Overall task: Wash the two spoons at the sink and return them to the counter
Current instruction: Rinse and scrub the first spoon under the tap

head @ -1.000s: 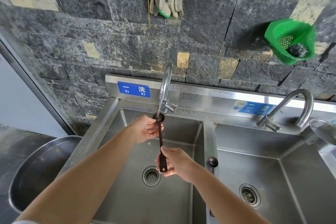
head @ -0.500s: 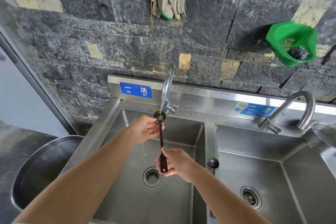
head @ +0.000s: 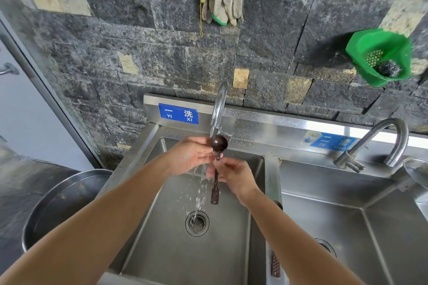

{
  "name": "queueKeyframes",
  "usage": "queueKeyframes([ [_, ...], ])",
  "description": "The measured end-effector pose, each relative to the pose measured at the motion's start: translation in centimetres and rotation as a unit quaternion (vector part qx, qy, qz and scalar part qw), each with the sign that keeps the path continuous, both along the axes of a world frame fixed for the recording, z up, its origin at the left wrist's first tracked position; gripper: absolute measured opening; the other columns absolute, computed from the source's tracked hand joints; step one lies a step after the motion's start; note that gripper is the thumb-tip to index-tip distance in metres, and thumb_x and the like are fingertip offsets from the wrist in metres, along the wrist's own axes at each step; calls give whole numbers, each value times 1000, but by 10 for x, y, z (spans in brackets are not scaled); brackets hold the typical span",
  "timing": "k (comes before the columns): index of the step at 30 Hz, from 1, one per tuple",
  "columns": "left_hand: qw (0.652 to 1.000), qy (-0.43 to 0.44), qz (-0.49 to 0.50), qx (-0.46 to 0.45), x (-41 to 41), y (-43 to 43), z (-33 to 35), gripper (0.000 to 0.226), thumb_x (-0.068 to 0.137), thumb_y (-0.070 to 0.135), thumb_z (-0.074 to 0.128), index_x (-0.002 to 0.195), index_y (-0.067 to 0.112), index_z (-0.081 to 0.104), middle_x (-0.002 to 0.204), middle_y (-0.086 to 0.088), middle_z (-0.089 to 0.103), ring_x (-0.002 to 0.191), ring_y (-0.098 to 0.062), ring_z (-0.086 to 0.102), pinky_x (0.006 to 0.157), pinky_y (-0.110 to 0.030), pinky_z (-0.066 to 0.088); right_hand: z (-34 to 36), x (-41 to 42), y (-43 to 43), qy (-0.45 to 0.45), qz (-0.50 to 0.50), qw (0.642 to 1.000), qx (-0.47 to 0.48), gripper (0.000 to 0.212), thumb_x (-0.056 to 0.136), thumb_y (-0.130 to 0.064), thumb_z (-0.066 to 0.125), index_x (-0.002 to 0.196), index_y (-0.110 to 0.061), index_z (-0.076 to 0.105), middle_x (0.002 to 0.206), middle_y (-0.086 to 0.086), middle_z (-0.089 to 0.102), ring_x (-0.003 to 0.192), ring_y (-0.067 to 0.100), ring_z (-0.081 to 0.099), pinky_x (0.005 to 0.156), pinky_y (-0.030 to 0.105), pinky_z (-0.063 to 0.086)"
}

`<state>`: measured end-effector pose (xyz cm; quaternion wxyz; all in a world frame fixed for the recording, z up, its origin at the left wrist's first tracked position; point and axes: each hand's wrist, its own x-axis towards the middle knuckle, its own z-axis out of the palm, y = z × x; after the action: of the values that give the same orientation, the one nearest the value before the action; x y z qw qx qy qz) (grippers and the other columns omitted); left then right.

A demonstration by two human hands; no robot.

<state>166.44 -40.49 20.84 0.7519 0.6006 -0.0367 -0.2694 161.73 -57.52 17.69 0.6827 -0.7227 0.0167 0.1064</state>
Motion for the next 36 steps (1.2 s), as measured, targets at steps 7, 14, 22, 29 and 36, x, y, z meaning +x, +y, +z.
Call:
queueKeyframes([
  [7, 967, -100, 216, 91, 9, -18, 12, 20, 82, -4, 72, 91, 13, 75, 92, -10, 77, 90, -29, 74, 82, -35, 61, -23, -23, -2, 48, 70, 989, -118, 11, 84, -25, 74, 79, -18, 81, 84, -2, 78, 82, 22, 73, 89, 51, 56],
  [14, 909, -235, 231, 256, -5, -34, -2, 17, 80, 10, 77, 94, 18, 79, 83, 1, 78, 71, -14, 74, 70, -30, 61, 6, 6, 5, -43, -30, 998, 18, 12, 87, -11, 73, 92, -1, 78, 88, 13, 78, 85, 26, 76, 86, 44, 60],
  [22, 913, -156, 309, 213, 12, -20, 6, 27, 80, 9, 79, 107, 5, 75, 75, 4, 73, 54, -5, 70, 56, -19, 58, -35, -17, 16, 25, 14, 997, -78, 5, 77, -19, 78, 75, -16, 81, 78, 5, 78, 82, 26, 76, 85, 48, 59],
  [29, 899, -54, 400, 172, 16, 9, -8, 23, 74, 9, 83, 96, 12, 76, 71, 3, 72, 62, -21, 74, 54, -21, 57, -43, -25, 44, 70, 51, 994, -70, 10, 81, -16, 76, 81, -7, 79, 71, 3, 75, 60, 13, 66, 68, 30, 57],
  [36, 922, 109, 343, 144, -28, 91, -49, 20, 89, 18, 70, 96, -1, 69, 80, -14, 71, 51, -17, 68, 53, -30, 60, -78, -45, 121, 207, 221, 953, -25, 22, 84, -9, 76, 97, 7, 67, 90, 24, 73, 71, 25, 76, 69, 35, 63],
])
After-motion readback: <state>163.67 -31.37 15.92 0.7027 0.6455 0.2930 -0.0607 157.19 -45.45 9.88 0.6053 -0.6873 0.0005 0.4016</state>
